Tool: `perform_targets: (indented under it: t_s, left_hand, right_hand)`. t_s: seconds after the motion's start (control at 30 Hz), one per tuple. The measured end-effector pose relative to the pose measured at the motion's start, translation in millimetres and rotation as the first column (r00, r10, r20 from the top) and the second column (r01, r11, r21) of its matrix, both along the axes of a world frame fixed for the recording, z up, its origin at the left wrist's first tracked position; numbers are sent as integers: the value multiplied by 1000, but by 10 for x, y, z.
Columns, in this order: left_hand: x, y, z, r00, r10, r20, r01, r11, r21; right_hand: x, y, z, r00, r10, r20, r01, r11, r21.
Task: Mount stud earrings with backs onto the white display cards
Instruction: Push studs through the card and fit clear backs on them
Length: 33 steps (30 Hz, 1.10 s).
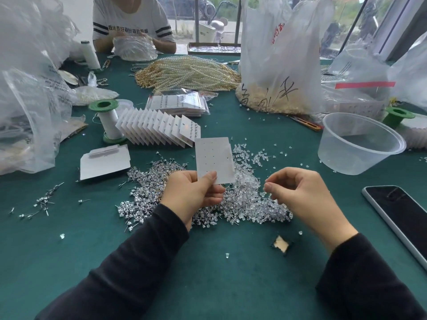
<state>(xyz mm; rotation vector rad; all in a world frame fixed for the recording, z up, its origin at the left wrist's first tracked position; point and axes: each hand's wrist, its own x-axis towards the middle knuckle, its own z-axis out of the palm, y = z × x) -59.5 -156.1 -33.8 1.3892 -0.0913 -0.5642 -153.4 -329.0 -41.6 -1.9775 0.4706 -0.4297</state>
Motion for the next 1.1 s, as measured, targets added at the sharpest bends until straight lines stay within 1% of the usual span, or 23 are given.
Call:
perform_targets:
  t_s: [0.13,0.2,0.3,0.43,0.53,0.6,0.63,0.83,1.0,1.1]
  left_hand:
    - [-14,2,18,999,-3,36,3,1000,-4]
    - [-33,-8,19,999,-1,50,1,1000,-7]
    - [-68,-37,15,997,-9,78,8,1000,3]
    - [-110,-84,-11,988,-18,152,12,999,42]
    - [-130,-98,-37,979,-24,204,11,998,64]
    - [-144,-97,-40,975,-38,221,25,998,64]
    - [-151,-97,-37,974,-43,223,31,998,60]
    - [-181,-105,-19,985,-50,163,46,999,28]
    - [-204,-104,-3,993,-65,96,66,998,-12]
    - [-210,-90,13,995,-91,43,93,995,-41]
  right_hand:
    - [10,0,-5,1000,6,8,-7,997,78]
    - [7,18,1,1000,2,20,-4,997,77]
    - [6,105,39,994,-34,101,38,998,-45]
    - [16,384,80,961,-45,274,66,995,-69]
    - [43,584,68,921,4,388,81,976,-202]
    - [68,645,43,906,37,423,94,954,-285]
    - [79,652,30,906,38,422,99,949,-299]
    - [102,642,-29,924,62,378,55,955,-291]
    - [89,658,-67,902,45,430,97,948,-303]
    - [76,659,-81,898,48,436,88,955,-284]
